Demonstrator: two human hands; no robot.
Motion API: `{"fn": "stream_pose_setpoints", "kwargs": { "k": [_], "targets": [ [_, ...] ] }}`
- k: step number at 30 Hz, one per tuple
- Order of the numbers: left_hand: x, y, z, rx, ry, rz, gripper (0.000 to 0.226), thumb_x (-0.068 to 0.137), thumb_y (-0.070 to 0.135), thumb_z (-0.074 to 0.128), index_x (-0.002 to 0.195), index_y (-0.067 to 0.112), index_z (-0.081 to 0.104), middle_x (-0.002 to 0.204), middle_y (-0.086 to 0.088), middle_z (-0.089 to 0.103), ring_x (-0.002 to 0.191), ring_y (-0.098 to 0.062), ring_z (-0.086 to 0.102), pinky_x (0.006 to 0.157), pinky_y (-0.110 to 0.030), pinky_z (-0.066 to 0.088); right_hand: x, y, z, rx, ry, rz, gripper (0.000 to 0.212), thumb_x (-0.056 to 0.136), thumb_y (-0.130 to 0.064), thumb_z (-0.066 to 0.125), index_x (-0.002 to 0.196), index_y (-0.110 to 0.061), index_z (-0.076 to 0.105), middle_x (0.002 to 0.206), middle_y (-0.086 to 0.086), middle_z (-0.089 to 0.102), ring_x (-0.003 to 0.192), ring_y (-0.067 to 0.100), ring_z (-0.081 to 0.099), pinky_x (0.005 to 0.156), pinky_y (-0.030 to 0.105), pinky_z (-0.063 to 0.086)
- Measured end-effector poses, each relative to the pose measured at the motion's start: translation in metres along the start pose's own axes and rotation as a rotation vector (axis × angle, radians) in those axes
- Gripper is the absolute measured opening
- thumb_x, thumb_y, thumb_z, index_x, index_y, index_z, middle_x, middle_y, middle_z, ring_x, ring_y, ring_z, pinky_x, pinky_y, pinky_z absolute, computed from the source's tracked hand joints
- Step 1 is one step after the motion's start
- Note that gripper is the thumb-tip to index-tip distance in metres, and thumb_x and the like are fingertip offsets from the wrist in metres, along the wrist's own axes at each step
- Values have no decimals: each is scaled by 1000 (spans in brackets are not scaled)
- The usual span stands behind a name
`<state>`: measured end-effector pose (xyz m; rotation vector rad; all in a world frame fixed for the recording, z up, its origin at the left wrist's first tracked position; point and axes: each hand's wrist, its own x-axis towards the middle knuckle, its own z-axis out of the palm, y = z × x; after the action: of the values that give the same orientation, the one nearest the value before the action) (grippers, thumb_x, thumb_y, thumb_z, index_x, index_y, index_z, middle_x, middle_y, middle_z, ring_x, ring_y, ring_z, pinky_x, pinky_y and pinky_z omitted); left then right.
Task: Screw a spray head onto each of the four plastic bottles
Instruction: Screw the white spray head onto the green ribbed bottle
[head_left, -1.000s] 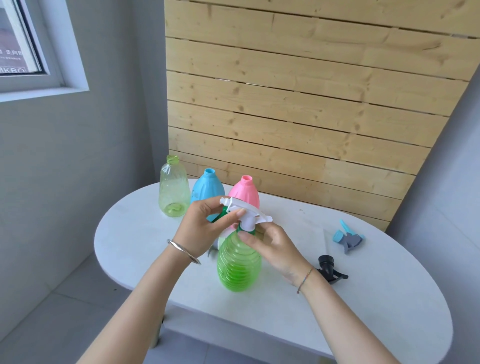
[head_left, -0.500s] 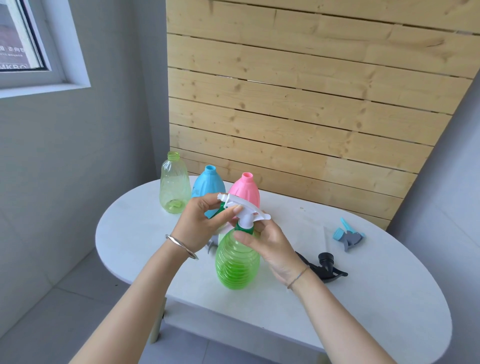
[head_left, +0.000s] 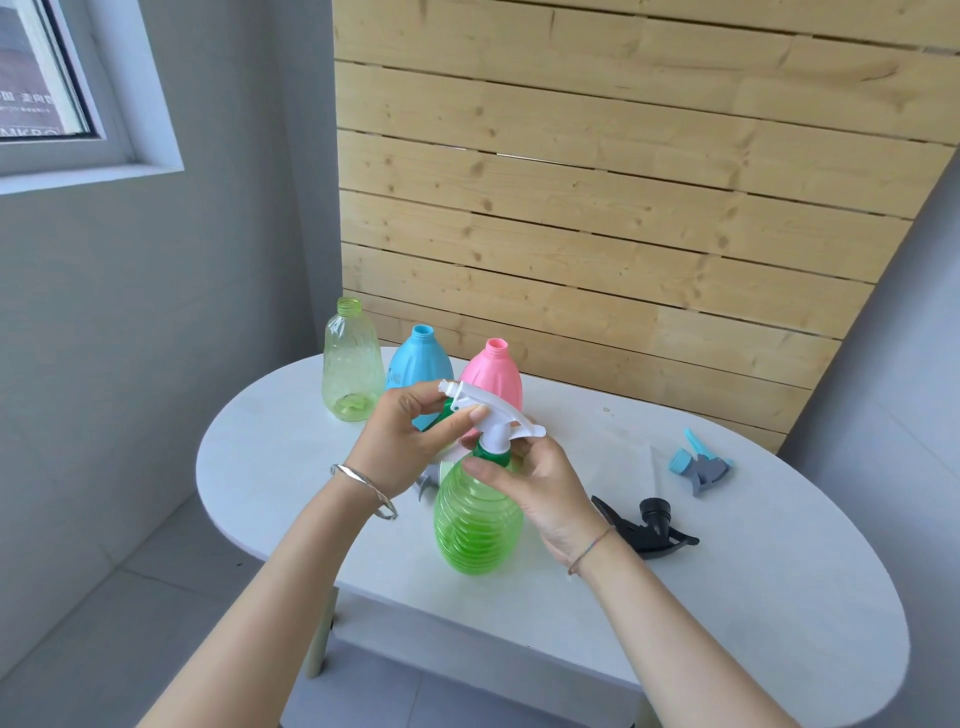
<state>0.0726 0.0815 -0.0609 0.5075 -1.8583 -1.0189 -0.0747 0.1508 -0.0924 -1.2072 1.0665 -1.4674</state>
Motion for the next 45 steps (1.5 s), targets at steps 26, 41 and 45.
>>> {"fn": "stream_pose_setpoints", "kwargs": {
  "k": [26, 41, 45],
  "targets": [
    [-10, -5, 5, -75, -13, -118, 42, 80, 37, 61, 119, 34, 47, 119, 11, 56, 108, -1, 57, 89, -17, 48, 2, -15, -10, -3, -8, 5, 24, 82, -4, 64, 105, -9, 66, 98, -7, 74, 92, 4, 67, 79, 15, 50],
    [-19, -12, 18, -122, -407, -438, 76, 61, 43, 78, 130, 28, 49, 125, 5, 64, 117, -11, 58, 105, -40, 43, 0, -50, -29, 43, 18, -27, 27, 77, -27, 63, 101, -15, 69, 108, 10, 67, 98, 18, 61, 99, 36, 42],
    [-15, -12, 23, -59, -257, -385, 78, 56, 45, 81, 126, 24, 52, 121, 2, 65, 115, -14, 60, 103, -43, 45, 5, -50, -23, 17, 142, -130, 25, 73, -27, 67, 95, -16, 70, 95, 0, 73, 88, 9, 66, 82, 19, 50]
  ]
}}
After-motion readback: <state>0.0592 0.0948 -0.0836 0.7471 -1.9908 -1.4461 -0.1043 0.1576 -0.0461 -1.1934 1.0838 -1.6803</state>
